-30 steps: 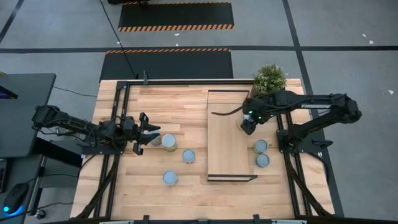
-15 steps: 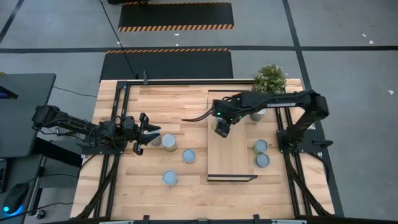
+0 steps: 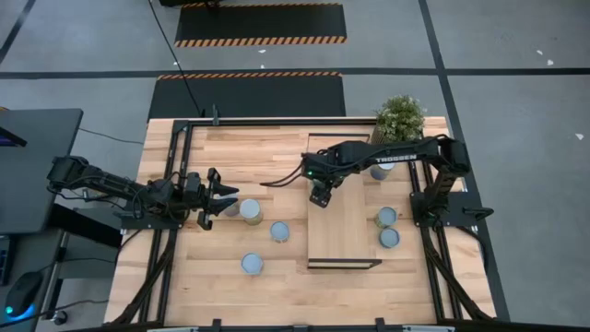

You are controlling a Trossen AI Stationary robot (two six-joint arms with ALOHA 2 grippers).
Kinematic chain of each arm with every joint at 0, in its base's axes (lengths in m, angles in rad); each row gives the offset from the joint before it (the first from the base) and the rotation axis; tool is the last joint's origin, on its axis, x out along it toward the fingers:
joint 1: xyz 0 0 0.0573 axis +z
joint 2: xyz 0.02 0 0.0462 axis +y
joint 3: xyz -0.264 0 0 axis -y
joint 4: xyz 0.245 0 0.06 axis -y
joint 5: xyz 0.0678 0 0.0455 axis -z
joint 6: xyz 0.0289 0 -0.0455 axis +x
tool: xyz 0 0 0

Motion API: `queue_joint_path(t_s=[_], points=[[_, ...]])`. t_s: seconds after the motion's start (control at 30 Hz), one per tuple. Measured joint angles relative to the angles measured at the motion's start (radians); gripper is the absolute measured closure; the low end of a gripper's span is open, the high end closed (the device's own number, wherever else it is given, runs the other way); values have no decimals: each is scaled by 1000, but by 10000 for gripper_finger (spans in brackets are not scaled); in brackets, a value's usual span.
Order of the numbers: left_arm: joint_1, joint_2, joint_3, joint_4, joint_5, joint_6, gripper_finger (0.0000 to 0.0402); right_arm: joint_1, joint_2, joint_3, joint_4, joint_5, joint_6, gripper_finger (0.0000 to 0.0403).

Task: Pick and place cans onto a shelf
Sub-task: Put the canned carrots on the shelf

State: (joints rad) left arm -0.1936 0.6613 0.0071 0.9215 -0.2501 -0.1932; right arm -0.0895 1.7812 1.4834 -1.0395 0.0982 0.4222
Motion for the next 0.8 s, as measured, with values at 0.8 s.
queue_joint_path(t_s=[0.8], points=[[0,0,0,-22,0,-5,260,-33,3,-1,-11,-14,-5,47]])
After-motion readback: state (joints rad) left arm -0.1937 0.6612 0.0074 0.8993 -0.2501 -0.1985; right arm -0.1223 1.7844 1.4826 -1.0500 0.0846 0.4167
